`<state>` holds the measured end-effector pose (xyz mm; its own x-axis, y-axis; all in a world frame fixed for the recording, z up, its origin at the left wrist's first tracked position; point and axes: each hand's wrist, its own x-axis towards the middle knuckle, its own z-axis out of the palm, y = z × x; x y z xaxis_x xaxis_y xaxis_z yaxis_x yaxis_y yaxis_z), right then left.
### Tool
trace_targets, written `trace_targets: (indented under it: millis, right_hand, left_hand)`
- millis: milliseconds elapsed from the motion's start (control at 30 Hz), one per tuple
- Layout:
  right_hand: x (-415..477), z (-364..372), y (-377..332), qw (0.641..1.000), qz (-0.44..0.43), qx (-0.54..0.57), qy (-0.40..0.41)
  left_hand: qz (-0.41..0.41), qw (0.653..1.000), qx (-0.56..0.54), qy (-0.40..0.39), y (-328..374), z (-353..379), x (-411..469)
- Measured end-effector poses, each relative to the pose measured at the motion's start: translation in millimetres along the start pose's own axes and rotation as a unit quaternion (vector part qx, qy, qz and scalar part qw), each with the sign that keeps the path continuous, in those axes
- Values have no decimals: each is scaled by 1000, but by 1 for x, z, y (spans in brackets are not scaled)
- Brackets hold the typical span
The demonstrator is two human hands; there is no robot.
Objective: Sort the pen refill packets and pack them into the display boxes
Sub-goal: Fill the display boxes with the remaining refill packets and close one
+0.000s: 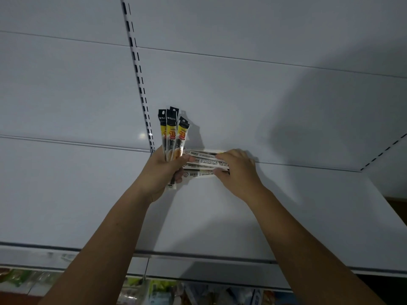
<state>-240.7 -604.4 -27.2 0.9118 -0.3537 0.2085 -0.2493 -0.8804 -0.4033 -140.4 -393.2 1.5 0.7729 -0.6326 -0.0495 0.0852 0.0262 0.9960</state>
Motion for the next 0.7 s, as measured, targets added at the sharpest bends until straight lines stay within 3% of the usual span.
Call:
trace_targets:
  millis: [467,700]
  right_hand:
    - [-3,-13,6,992,-3,122,9]
    - [-11,-41,2,975,39,217,1]
  left_hand:
    - [49,985,112,121,-5,-6,-3]
    - [88,965,220,111,0,-1,7]
